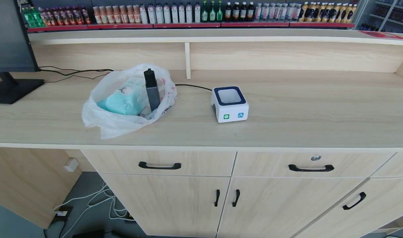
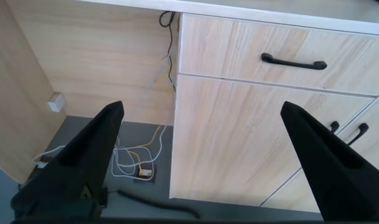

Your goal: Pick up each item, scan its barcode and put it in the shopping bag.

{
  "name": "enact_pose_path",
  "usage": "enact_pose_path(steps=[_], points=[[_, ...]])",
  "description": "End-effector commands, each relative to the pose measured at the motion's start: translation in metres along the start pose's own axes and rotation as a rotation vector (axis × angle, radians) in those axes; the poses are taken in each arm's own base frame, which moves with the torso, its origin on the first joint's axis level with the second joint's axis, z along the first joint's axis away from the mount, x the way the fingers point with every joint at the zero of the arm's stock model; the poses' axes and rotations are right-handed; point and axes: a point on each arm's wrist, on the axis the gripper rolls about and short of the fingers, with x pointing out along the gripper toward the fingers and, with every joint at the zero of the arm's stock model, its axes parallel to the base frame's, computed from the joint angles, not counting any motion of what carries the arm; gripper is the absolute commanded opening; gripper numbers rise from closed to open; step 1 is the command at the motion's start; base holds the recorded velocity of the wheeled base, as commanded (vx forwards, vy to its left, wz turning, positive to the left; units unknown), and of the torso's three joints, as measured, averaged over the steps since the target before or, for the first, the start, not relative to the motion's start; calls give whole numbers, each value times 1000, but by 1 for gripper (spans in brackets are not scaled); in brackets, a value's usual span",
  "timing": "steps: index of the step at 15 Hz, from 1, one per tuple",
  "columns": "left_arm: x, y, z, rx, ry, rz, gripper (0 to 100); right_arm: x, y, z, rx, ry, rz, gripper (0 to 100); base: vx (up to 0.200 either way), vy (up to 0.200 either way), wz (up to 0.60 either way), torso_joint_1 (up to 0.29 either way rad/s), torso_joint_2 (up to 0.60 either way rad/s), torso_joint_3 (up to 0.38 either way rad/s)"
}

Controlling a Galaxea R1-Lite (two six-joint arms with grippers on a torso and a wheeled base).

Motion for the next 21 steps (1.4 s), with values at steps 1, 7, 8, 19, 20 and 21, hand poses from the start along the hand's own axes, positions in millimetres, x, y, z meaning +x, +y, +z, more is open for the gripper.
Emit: enact_pose_path(steps=[1, 7, 8, 19, 20, 21], points=[[0, 0, 0, 0, 0, 1, 100, 0, 0, 0, 0, 0, 1, 100, 0, -200, 0, -2, 2, 2], [0, 0, 0, 0, 0, -1, 100, 0, 0, 0, 0, 0, 1, 100, 0, -133, 0, 1, 2, 2], [0, 0, 0, -2, 0, 1, 100, 0, 0, 0, 0, 0, 1, 100, 0, 0, 0, 0, 0, 0], [0, 0, 0, -2, 0, 1, 100, 0, 0, 0, 11, 0, 1, 100, -200, 0, 0, -1, 6, 1], [0, 0, 0, -2, 0, -1, 100, 0, 0, 0, 12, 0, 1, 100, -200, 0, 0, 2, 7, 2], [0, 0, 0, -2, 0, 1, 100, 0, 0, 0, 16, 0, 0, 100, -200, 0, 0, -12, 2, -7]])
